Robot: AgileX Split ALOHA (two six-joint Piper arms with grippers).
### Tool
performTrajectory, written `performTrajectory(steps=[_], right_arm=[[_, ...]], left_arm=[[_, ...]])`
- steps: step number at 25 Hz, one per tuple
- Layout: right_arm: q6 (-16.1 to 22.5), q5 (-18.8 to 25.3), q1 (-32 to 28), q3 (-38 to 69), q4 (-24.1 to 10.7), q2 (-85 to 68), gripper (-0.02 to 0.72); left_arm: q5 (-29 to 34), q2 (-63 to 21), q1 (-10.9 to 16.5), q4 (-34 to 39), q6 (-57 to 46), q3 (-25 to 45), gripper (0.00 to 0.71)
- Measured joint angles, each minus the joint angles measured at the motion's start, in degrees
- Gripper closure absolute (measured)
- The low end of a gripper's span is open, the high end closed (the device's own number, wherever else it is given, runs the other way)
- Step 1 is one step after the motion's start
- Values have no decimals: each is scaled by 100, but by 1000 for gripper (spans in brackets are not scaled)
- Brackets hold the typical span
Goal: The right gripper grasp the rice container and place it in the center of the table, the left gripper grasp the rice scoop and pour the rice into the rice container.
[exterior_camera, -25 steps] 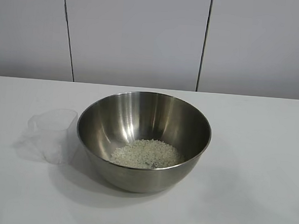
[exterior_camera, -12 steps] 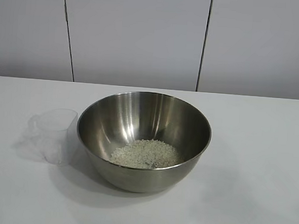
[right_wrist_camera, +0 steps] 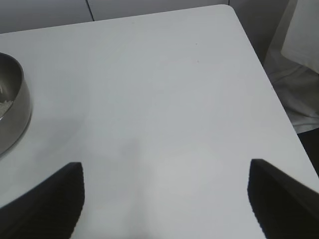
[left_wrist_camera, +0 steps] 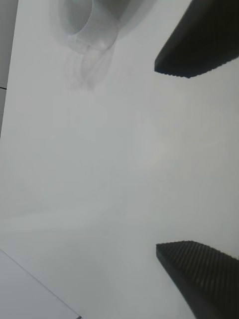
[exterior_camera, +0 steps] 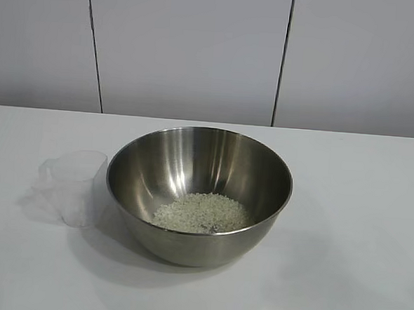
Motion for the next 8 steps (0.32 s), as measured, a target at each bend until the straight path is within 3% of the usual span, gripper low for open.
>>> performTrajectory(steps=[8], right_arm=[[0,3,0,0,0,0,93]], left_arm=[[-38,0,0,15,-5,26,66]])
